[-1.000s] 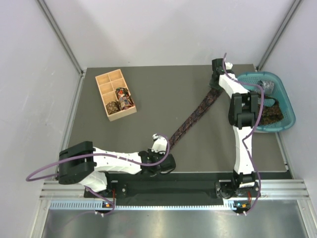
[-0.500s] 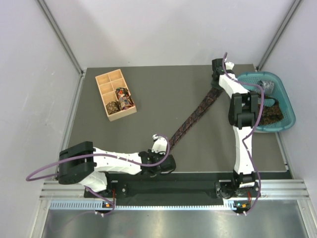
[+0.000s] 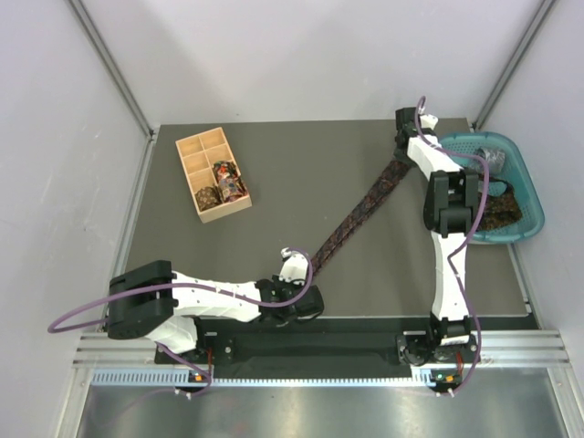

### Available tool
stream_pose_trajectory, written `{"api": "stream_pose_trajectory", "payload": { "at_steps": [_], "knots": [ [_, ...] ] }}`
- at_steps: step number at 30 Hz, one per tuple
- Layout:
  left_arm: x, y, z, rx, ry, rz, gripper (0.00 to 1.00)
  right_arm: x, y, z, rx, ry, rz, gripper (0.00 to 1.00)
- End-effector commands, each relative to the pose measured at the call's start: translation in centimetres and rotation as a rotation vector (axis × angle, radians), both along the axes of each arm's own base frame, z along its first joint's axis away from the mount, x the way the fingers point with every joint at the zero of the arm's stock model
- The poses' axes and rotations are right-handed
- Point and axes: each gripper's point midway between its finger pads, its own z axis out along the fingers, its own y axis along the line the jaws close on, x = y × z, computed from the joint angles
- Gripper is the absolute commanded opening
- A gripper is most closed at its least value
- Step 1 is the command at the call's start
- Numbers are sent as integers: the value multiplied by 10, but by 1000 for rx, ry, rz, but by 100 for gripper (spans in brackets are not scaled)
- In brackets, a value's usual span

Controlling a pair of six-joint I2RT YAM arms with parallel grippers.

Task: Roll the ties
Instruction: Flatten the tie

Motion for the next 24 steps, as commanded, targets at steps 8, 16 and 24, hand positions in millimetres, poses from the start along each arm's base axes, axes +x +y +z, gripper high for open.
{"api": "stream_pose_trajectory", "payload": {
  "at_steps": [8, 16, 24],
  "knots": [
    [-1, 10, -2, 17, -10, 19, 0, 4, -15, 24, 9, -38, -25, 32],
    [0, 12, -1, 16, -13, 29, 0, -2, -23, 39, -6, -62, -55, 24],
    [2, 20, 14, -2, -36, 59, 13, -13, -16, 81, 61, -187, -27, 66]
  ]
}}
